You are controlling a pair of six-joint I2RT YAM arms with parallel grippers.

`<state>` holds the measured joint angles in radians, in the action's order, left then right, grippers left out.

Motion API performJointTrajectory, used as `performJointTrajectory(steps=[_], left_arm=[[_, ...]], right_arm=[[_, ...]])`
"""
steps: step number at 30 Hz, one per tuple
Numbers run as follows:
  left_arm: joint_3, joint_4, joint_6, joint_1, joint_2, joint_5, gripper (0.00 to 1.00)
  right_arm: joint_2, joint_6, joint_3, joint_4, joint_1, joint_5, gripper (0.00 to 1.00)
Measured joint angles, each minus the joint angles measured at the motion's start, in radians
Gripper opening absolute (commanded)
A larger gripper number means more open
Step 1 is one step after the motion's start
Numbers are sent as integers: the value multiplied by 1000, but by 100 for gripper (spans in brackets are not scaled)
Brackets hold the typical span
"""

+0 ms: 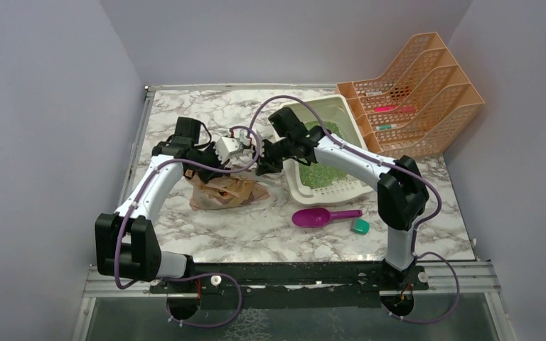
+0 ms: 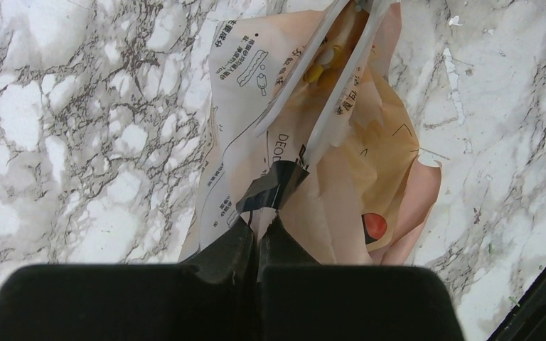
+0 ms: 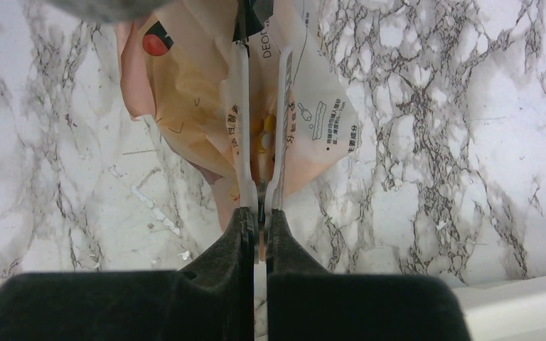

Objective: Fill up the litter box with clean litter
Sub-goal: Clamp the cat litter bag at the center of the board.

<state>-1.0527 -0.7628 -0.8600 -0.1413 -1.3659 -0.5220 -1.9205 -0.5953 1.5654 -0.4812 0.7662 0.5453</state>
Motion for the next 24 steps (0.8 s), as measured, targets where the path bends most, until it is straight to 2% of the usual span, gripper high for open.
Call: performJointTrajectory(steps=[10, 24], left_arm=[[20, 17, 31, 22, 8, -3, 0], [21, -10, -5, -3, 39, 33, 0]], right_arm=[[-100, -58, 166, -128, 14, 23, 1], [-29, -124, 82, -143, 12, -6, 1]])
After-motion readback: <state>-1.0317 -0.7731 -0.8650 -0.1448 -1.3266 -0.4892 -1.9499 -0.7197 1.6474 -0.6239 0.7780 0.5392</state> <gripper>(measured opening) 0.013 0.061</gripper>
